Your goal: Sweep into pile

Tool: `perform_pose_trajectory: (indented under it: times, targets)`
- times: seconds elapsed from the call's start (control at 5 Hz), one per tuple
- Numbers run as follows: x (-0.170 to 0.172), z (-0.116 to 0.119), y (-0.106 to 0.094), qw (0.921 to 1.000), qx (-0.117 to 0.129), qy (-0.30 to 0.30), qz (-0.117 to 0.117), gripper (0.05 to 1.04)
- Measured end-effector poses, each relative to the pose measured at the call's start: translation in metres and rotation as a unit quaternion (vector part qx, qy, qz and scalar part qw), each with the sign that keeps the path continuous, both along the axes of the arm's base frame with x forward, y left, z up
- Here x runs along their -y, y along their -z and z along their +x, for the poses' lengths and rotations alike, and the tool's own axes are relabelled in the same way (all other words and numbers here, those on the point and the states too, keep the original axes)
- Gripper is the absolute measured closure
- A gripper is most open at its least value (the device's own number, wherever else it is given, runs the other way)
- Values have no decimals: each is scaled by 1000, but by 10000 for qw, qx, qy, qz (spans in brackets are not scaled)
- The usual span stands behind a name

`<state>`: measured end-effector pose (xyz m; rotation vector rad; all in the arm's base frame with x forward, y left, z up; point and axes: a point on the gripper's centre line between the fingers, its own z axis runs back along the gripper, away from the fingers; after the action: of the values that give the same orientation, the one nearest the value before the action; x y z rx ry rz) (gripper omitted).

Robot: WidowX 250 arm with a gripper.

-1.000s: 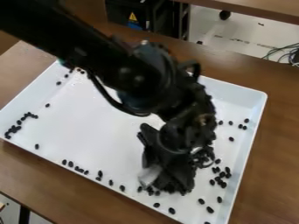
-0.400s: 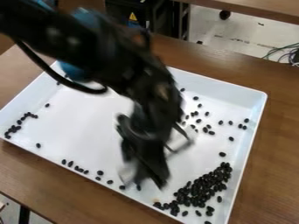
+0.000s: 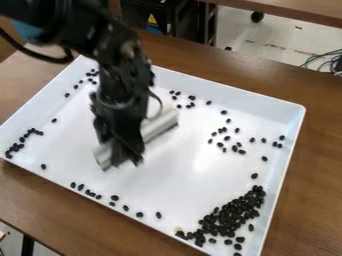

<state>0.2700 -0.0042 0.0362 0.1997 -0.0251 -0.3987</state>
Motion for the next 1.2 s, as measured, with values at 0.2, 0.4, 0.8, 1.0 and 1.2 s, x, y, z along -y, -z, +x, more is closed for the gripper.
perform_pose_trajectory:
  times: [0.2, 0.4, 0.8, 1.0, 1.2]
  targets:
    - [-47, 4, -1, 9984, 37, -560, 77, 727]
    - [-82, 14, 6, 9859, 75, -1645, -279, 726]
    - [-100, 26, 23, 9739, -304, -2208, -433, 726]
    - [-106, 33, 34, 9704, -488, -2321, -459, 727]
    - [-107, 36, 37, 9620, -454, -2650, -473, 727]
